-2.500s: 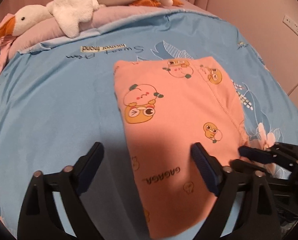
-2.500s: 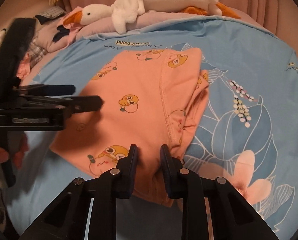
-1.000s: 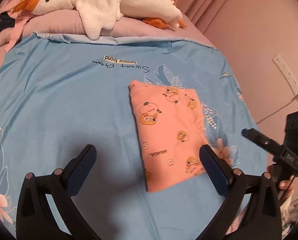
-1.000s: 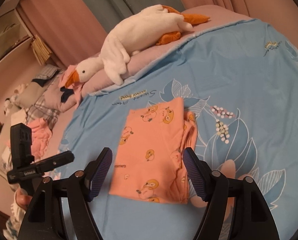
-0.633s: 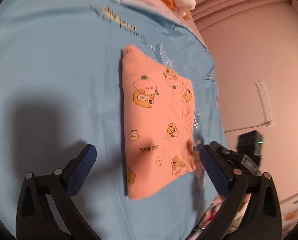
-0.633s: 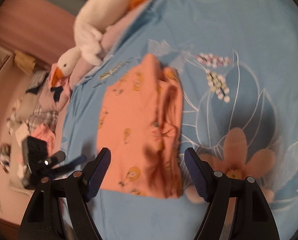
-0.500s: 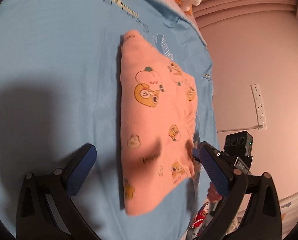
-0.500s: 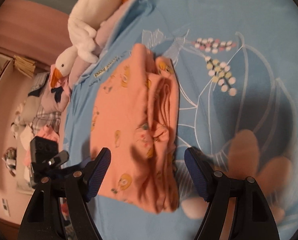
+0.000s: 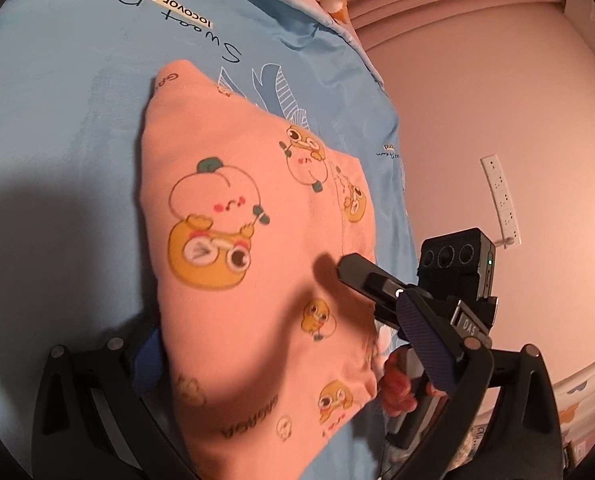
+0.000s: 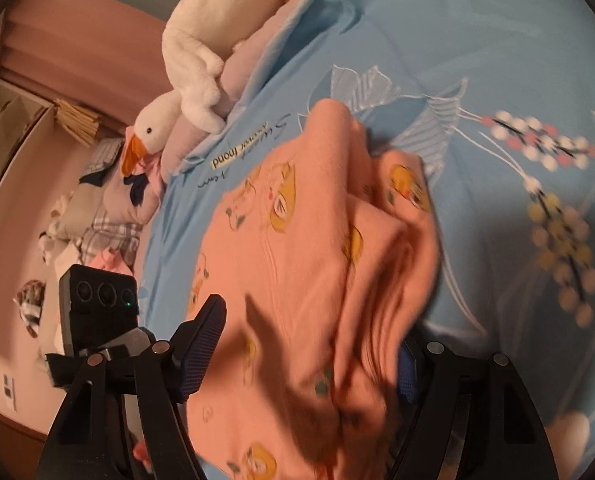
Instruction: Fold small clothes
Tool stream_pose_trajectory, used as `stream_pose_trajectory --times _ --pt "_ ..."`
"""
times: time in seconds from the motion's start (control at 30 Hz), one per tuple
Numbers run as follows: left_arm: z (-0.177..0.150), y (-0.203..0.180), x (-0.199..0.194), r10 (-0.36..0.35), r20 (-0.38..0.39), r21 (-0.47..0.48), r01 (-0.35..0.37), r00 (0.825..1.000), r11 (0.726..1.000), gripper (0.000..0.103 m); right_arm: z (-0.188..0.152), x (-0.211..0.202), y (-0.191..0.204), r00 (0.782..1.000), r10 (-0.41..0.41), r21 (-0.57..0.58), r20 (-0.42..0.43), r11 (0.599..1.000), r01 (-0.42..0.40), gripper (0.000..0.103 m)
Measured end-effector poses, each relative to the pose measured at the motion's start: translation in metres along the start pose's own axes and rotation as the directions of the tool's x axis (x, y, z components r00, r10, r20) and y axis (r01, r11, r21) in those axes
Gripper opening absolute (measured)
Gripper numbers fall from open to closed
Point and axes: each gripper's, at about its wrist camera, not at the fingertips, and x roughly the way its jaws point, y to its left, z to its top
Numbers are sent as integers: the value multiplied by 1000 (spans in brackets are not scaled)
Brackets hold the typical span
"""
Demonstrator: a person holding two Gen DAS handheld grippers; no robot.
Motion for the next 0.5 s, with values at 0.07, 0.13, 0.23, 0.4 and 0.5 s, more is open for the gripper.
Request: stream_pose_trajectory --times 0.07,0.13,0.23,0.4,0.5 --pt "0 0 0 11 3 2 -11 1000 1000 98 1 3 2 1000 -17 -6 9 1000 17 59" --pt "-3 0 -2 51 11 21 -51 999 998 86 0 2 0 999 -38 1 17 999 38 50" --pt "-6 9 -6 114 18 4 -114 993 993 50 -4 -5 -6 999 -28 26 27 999 27 43" --pt "-2 23 -6 120 21 -67 -119 993 991 32 -7 -5 3 996 -78 -3 40 997 78 39" --pt "-5 12 -7 175 31 -21 -174 984 984 30 -9 -7 15 992 -109 -48 56 993 112 35"
